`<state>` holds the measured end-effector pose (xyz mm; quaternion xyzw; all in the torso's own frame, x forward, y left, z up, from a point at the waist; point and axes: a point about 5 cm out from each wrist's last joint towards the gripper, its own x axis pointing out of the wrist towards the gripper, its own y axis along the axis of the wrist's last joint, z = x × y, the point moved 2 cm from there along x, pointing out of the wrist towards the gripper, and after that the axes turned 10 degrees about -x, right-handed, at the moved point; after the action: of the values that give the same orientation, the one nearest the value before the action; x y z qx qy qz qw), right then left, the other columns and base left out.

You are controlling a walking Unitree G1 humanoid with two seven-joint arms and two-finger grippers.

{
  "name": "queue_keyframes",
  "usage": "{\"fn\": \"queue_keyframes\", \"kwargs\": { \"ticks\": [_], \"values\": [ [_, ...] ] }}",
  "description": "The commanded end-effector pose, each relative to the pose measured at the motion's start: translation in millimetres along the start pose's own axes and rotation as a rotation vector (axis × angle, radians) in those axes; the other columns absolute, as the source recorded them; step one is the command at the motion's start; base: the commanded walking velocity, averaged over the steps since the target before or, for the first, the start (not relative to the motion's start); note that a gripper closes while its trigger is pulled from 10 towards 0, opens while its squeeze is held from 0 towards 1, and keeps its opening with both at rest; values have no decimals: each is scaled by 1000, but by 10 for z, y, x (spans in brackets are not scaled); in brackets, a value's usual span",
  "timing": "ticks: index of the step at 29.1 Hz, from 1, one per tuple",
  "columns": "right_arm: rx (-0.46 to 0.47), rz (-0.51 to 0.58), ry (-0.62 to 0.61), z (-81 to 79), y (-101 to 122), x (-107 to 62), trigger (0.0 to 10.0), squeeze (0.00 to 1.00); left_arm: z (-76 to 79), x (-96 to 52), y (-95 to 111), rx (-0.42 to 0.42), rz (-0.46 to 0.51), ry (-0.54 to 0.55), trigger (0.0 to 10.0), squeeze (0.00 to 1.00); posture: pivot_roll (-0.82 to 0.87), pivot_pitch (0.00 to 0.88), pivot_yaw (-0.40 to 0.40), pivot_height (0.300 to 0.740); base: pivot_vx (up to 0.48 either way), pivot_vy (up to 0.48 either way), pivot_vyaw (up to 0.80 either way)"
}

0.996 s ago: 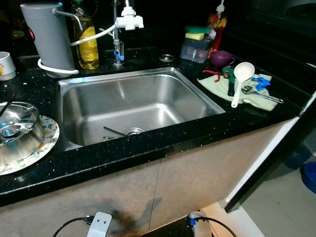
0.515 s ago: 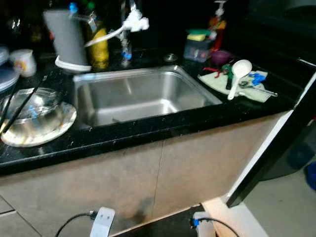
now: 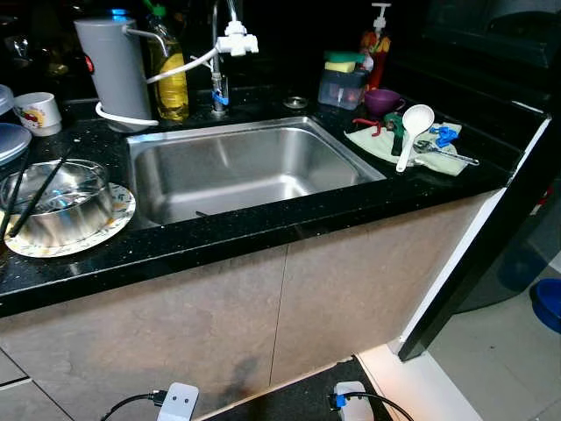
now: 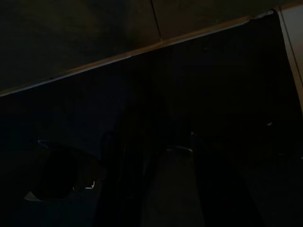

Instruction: Kitchen organization

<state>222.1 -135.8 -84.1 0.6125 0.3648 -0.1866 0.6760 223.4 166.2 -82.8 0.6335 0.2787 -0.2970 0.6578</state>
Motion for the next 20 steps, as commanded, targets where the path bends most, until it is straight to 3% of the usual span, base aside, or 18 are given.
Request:
{"fn": "queue_keyframes", "kwargs": {
  "ticks": [1,20],
  "values": [
    [-2,-16,4,-14,-48,-8,10000,0,-44,-15,-52,13,-13,15,10000,0,-50,114,-52,740,0,0,0],
    [-5,-12,15,-59,-41,0,10000,0,-84,-15,-20,15,-7,24,10000,0,-40,119,-44,740,0,0,0]
  ]
}}
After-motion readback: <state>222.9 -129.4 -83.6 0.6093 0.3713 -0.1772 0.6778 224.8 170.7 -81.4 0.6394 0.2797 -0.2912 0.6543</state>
